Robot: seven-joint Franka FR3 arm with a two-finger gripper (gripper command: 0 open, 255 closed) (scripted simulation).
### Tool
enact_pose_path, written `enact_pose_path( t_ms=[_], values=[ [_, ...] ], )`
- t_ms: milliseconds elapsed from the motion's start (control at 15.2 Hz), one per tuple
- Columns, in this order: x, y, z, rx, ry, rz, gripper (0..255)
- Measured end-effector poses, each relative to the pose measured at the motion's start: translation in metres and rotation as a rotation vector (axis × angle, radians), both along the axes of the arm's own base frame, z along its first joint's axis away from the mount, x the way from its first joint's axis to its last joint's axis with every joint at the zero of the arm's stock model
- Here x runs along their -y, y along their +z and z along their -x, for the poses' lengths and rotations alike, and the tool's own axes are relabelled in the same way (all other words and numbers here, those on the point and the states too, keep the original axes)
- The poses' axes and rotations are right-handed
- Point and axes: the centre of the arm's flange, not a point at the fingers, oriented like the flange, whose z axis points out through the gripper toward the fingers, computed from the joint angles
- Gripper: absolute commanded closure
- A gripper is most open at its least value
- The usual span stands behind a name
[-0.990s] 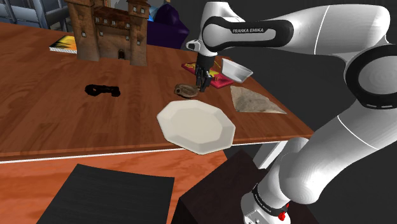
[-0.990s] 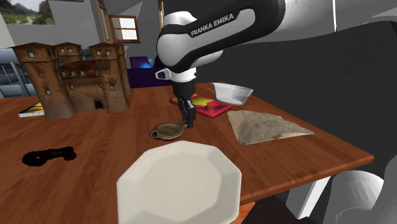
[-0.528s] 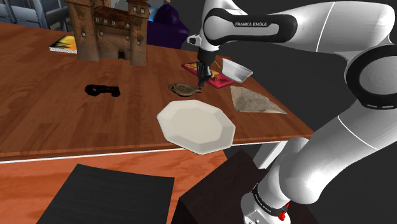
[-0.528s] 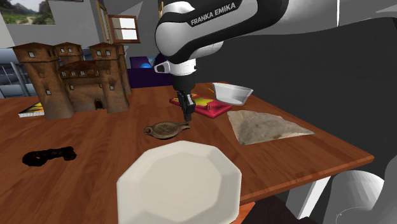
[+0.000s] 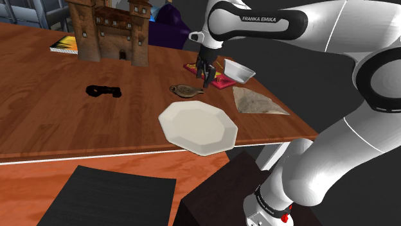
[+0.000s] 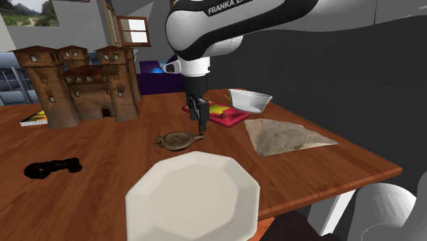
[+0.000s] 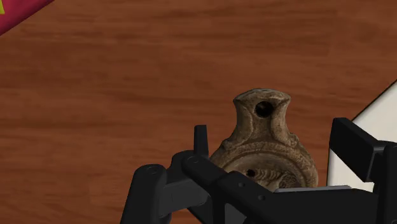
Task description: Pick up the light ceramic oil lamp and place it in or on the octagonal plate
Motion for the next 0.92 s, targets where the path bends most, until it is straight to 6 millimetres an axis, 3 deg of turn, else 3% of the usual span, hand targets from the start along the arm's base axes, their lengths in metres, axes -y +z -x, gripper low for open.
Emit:
enact_pose_path(
  t_ms=[528,924],
  values=[
    [-0.002,-0.036,0.003,0.003,0.004,-0.013,0],
    [-0.002,-0.039,0.002,0.004,0.004,-0.013,0]
  ],
)
